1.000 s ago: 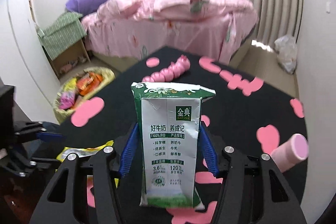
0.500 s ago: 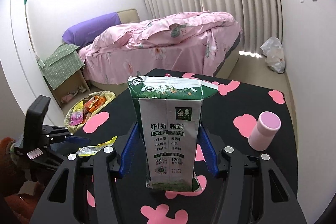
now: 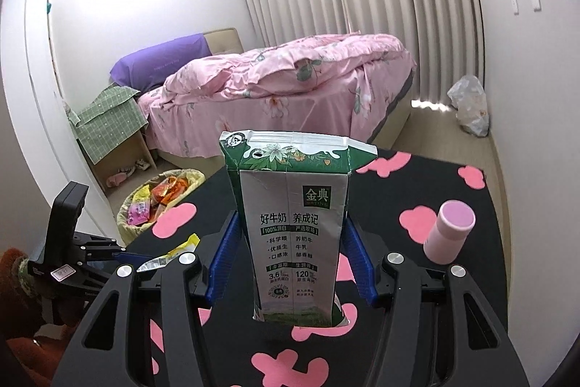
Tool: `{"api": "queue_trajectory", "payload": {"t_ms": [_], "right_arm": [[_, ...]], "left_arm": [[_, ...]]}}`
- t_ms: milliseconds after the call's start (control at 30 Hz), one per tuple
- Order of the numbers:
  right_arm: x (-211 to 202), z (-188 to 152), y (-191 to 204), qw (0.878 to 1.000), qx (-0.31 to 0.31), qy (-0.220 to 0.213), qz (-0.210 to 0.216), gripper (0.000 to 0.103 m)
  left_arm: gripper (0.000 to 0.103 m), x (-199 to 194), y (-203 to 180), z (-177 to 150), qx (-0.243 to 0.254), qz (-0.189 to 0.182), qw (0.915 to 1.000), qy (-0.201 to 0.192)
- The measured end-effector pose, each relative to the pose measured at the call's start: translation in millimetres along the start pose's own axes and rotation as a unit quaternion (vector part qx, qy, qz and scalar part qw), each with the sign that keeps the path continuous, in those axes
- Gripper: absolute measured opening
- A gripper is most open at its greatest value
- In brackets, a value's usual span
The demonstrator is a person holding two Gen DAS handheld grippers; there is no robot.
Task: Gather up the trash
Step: 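Lift and carry the yellow wrapper and milk carton over the trash bag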
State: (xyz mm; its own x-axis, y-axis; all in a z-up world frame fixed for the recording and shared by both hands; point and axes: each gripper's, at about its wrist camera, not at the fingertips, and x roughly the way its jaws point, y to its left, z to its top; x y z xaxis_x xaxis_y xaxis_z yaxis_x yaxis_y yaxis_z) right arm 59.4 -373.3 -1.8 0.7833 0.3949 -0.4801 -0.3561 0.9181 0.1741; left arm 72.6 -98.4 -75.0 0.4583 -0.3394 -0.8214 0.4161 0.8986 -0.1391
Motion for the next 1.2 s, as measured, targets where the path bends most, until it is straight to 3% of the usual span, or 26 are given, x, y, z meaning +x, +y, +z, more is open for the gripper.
{"api": "queue_trajectory", "payload": {"t_ms": [433, 667, 900, 1067, 1200], "right_arm": [[-19.3, 23.3, 44.6, 0.998, -0.049, -0.026, 0.016, 0.053], [-1.1, 42.0, 88.1, 0.995, -0.082, -0.024, 0.046, 0.053], [40.2, 63.4, 146.5, 0.987, -0.137, -0.013, 0.084, 0.053], [78.5, 82.7, 180.3, 0.981, -0.15, -0.006, 0.124, 0.053], [126.7, 98.0, 209.0, 0.977, -0.146, 0.007, 0.157, 0.053]], "left_arm": [[0.039, -60.0, -3.2, 3.0, 0.011, 0.036, 0.995, -0.092], [0.039, -84.3, 38.8, 1.1, -0.043, 0.058, 0.9887, -0.131], [0.039, -104.5, 108.5, -4.9, -0.119, 0.105, 0.9736, -0.164], [0.039, -110.9, 169.8, -14.2, -0.189, 0.129, 0.9554, -0.186], [0.039, -106.1, 218.0, -22.0, -0.244, 0.128, 0.942, -0.191]]}}
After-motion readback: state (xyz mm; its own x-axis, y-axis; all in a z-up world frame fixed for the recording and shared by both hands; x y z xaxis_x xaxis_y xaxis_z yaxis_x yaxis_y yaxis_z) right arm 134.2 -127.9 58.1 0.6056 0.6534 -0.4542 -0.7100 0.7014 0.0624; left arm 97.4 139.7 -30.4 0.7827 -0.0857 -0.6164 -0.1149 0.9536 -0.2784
